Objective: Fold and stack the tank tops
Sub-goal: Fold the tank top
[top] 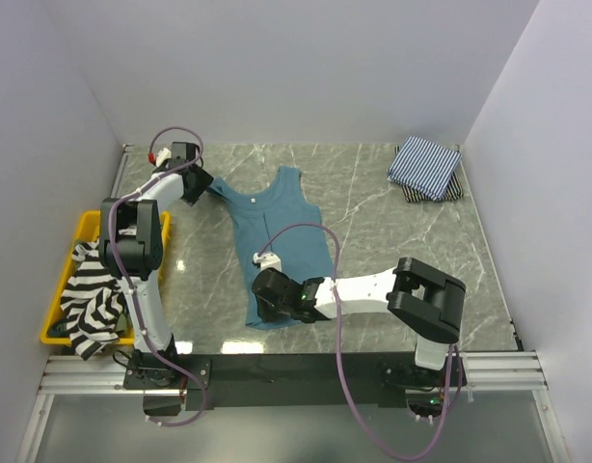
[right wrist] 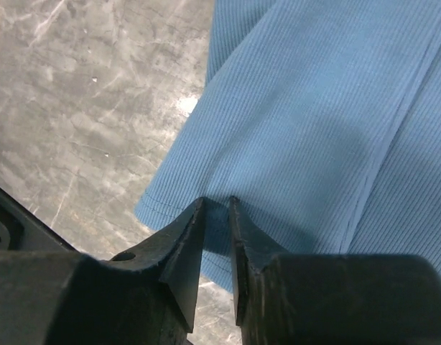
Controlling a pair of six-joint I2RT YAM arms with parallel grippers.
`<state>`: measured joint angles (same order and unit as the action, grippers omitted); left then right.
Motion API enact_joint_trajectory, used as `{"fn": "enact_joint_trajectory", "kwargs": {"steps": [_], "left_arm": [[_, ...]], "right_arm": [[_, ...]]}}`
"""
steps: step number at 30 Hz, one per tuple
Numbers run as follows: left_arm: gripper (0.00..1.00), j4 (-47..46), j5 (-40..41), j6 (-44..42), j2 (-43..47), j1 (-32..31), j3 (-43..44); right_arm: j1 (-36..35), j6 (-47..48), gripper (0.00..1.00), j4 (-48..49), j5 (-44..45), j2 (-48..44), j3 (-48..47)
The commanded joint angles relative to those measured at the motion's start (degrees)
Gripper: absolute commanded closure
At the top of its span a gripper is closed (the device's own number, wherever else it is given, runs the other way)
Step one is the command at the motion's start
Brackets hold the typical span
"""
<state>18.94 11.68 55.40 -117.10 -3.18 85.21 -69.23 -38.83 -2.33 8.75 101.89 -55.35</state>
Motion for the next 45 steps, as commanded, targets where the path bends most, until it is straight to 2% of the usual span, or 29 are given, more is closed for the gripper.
{"fn": "enact_joint_trajectory", "kwargs": {"steps": [1, 5, 16, 19, 22, 23, 25, 26, 29, 31, 37, 41, 45], "left_arm": [[0.4, -6.54, -2.89, 0.32, 0.21, 0.19, -0.04], [0.44, -7.43, -4.3, 0.68, -1.63, 0.19, 0.66], [0.46, -10.41, -4.65, 1.64, -3.31, 0.19, -0.13], [0.52, -10.94, -4.83, 1.82, -3.57, 0.19, 0.22], [0.61, -11.2, -4.65, 2.0, -3.66, 0.1, 0.57], [0.71, -11.38, -4.65, 1.91, -3.66, 0.1, 0.83], [0.78, -11.12, -4.39, 1.65, -3.84, -0.16, 1.62], [0.85, -11.2, -4.3, 1.3, -3.84, -0.25, 1.8], [0.96, -10.24, -3.6, 0.5, -3.75, -0.68, 3.11], [0.99, -9.72, -2.29, -0.2, -3.05, -1.21, 3.38], [0.99, -4.27, 3.59, -1.78, -3.66, -4.28, 10.22], [0.99, 3.71, 9.22, -1.96, -6.21, -6.66, 16.56], [0.99, 5.31, 11.52, -2.31, -7.44, -8.42, 19.2]], "right_arm": [[-0.11, 0.6, 0.73, 1.27, 0.39, -0.72, 1.21], [-0.2, 0.6, 0.89, 1.71, -0.49, -0.64, 1.83], [-0.38, 0.51, 0.93, 2.24, -2.42, -1.69, 3.23], [-0.55, 0.33, 0.93, 2.24, -2.34, -1.52, 3.5], [-0.64, 0.33, 0.94, 2.24, -2.51, -1.34, 3.5], [-0.73, 0.42, 0.94, 2.24, -2.77, -1.25, 3.5], [-0.9, 0.77, 0.94, 2.24, -3.39, -1.25, 3.58], [-0.82, 0.95, 0.94, 2.24, -3.65, -1.25, 3.67], [-0.82, 1.56, 0.94, 3.91, -4.88, -0.99, 3.59], [-0.99, 2.0, 0.95, 4.08, -5.67, -0.9, 3.59], [-1.08, 2.35, 0.96, 4.7, -6.82, -0.37, 3.85], [-1.34, 2.44, 0.96, 4.79, -7.35, -0.37, 3.85], [-1.43, 2.53, 0.97, 4.7, -7.43, -0.2, 3.85]]}}
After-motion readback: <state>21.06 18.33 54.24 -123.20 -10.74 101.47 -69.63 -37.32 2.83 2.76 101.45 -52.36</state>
